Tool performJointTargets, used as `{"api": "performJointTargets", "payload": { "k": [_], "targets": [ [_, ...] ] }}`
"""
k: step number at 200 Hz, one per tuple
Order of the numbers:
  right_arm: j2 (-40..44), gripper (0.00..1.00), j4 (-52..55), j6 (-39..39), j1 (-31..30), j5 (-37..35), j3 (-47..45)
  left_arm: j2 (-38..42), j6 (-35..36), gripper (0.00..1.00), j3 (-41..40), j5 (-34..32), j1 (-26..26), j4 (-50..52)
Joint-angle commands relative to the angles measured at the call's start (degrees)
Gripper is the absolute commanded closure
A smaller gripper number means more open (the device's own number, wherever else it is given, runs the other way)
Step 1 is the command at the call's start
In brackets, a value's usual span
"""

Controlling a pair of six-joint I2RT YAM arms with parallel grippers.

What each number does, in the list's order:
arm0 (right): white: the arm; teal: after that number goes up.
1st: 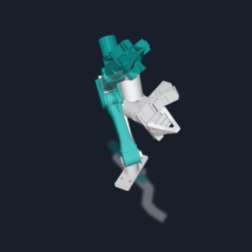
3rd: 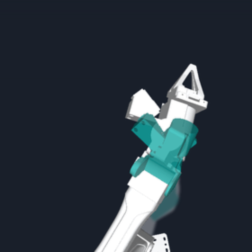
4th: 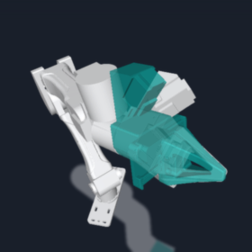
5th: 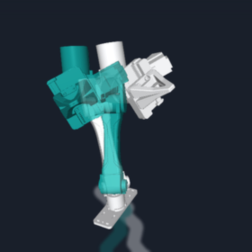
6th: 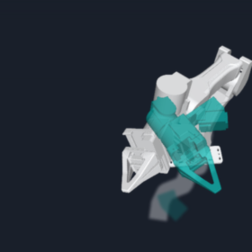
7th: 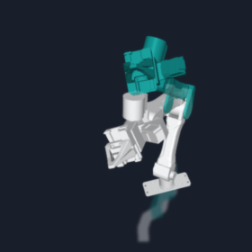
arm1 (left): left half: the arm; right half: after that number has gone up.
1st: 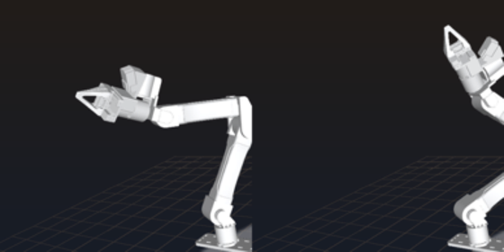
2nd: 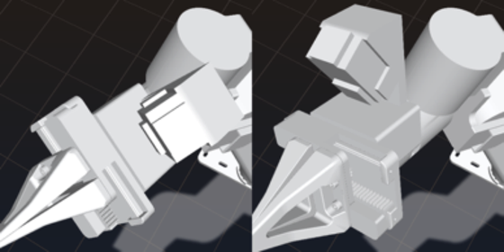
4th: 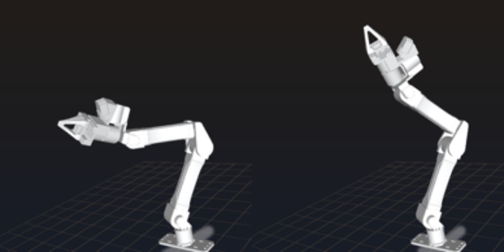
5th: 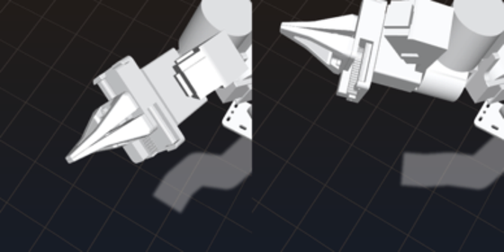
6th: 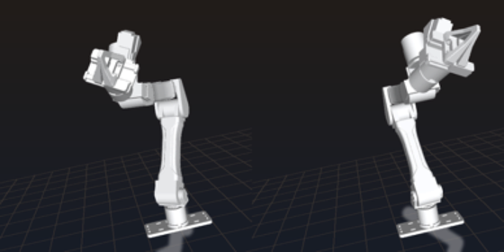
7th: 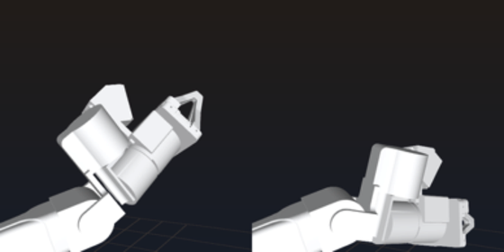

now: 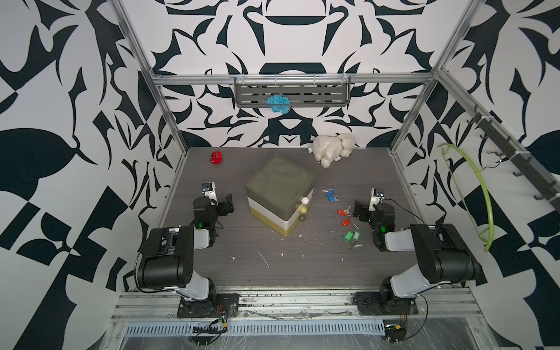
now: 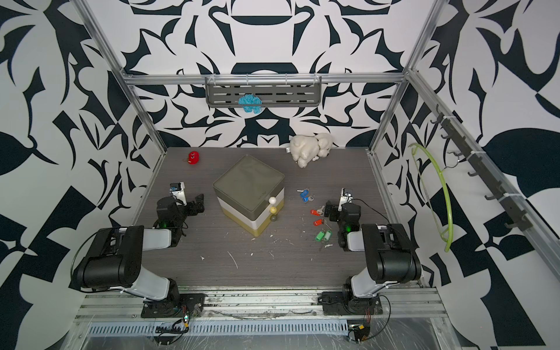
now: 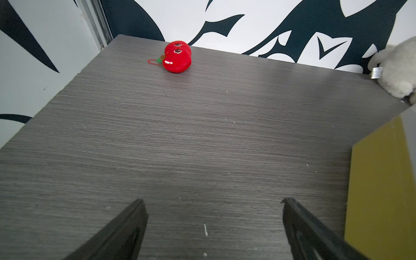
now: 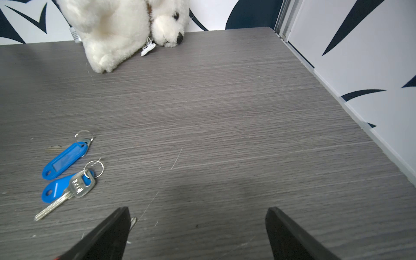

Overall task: Take the keys out of the drawer
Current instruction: Reset both arms

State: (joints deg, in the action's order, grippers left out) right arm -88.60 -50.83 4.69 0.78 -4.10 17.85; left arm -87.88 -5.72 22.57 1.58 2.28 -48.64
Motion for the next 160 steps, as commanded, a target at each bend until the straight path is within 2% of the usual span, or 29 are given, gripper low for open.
{"api": "performJointTargets", "payload": {
  "k": [1,83,98,113,131,160],
  "targets": [
    [0.3,0.01,-1.9,-0.2,-0.1,-0.5,1.2,-0.6,0.9,0.01,-0.3,0.9,0.1,-0.9],
    [0.9,0.01,-2.2,-0.9,-0.1,0.1,1.2,-0.5,2.1,0.01,-0.2,0.4,-0.6,-0.5],
    [5.1,0.01,4.3,-1.4,-0.1,0.8,2.5,-0.5,2.1,0.01,-0.2,0.5,-0.7,-0.4],
    [7.1,0.01,5.9,-1.4,-0.1,0.7,2.5,-0.5,2.1,0.01,-0.2,0.5,-0.7,-0.5],
    [6.6,0.01,4.0,-0.7,-0.1,-1.0,1.5,-0.5,2.1,0.01,-0.2,0.4,-0.6,-0.4],
    [-1.0,0.01,-5.6,-0.5,-0.2,-1.3,0.5,-0.4,2.1,0.01,-0.2,0.5,-0.7,-0.4]
  ]
}}
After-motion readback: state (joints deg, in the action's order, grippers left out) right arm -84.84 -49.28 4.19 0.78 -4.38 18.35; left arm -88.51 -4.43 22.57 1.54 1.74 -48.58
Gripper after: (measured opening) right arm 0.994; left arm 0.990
